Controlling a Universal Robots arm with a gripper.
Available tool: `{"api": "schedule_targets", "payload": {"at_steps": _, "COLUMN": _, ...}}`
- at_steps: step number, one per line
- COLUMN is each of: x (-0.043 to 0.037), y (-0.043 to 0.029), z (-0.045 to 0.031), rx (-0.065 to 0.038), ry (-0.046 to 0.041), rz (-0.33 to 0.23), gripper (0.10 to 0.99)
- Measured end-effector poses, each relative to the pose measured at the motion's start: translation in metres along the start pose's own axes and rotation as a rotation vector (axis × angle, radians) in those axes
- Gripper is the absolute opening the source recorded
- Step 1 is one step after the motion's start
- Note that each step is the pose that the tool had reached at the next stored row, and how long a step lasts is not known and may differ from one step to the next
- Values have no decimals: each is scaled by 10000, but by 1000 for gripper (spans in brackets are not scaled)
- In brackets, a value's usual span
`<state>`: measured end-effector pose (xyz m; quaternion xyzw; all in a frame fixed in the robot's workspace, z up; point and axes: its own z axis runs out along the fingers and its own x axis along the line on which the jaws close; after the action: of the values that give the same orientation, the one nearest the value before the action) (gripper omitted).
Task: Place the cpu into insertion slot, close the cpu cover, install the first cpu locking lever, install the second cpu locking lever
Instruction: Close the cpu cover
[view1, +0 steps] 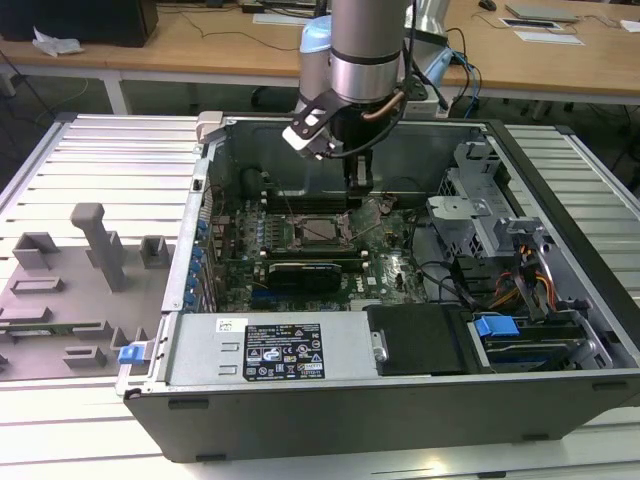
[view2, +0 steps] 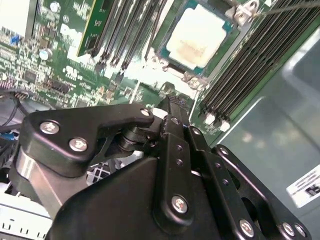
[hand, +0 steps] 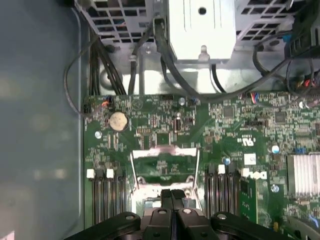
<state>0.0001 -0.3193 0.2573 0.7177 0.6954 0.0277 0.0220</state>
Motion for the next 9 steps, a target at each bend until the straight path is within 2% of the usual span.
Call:
{"api": "schedule_targets", "payload": {"at_steps": 2, "x": 2, "y": 63, "z": 4, "rx": 7, "ry": -1, "rz": 2, "gripper": 106}}
{"api": "schedule_targets", "payload": {"at_steps": 3, "x": 5, "y": 157, "z": 11, "rx": 16, "ry": -1, "rz": 2, "gripper": 106}}
{"api": "schedule_targets", "payload": {"at_steps": 4, "x": 7, "y": 218, "z": 16, "rx": 23, "ry": 1, "rz": 1, "gripper": 106}}
{"api": "schedule_targets", "payload": {"at_steps": 8, "x": 10, "y": 347, "z": 24, "rx": 36, "ry": -2, "rz": 2, "gripper": 106}}
{"api": "schedule_targets", "payload": {"at_steps": 9, "x": 14, "y": 452, "z": 34, "rx": 43, "ry": 0, "rz": 1, "gripper": 106}}
